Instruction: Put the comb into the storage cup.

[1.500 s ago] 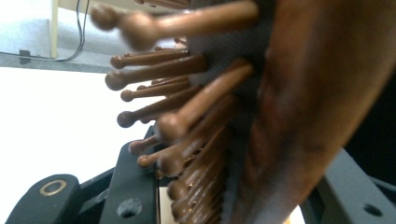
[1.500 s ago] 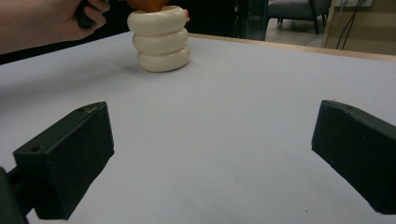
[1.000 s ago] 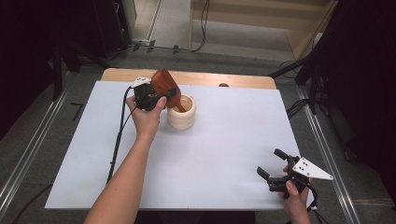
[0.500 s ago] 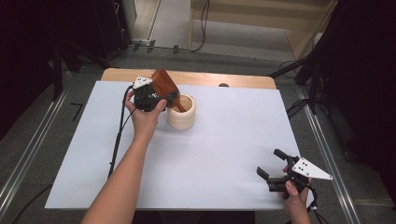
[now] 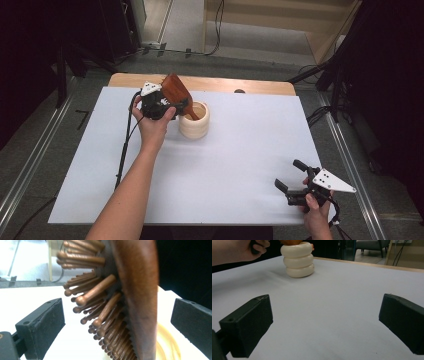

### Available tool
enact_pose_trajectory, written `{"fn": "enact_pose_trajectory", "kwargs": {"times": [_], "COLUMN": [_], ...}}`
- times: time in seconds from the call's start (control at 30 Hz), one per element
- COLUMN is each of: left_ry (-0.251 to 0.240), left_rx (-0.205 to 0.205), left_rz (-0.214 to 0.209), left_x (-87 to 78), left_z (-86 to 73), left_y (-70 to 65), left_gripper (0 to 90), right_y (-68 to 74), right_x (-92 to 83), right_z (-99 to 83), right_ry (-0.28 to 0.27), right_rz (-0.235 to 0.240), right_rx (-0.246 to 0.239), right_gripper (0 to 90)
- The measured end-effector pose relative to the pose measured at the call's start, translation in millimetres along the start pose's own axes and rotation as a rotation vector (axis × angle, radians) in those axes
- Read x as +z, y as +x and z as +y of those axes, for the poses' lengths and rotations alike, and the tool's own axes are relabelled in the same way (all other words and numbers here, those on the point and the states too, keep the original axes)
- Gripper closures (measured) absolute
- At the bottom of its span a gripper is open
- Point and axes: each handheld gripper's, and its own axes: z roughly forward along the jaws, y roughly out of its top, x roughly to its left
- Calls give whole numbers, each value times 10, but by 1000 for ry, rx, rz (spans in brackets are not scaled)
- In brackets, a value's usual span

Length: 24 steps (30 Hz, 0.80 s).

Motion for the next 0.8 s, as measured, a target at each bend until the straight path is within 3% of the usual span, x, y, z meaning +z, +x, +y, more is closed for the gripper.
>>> {"fn": "enact_pose_trajectory", "kwargs": {"times": [0.3, 0.53, 0.8], "left_ry": [1, -13, -24], "left_rx": [12, 27, 49], "left_rz": [12, -15, -16], "left_x": [-54, -128, -237], "left_z": [-31, -70, -97], "left_y": [36, 48, 65], "left_gripper": [0, 0, 0], "right_y": [0, 6, 6], "right_x": [0, 2, 3], "right_z": [0, 1, 1], "right_ry": [0, 4, 5], "right_rz": [-1, -2, -4], "right_rx": [0, 0, -4], "right_gripper": [0, 0, 0]}}
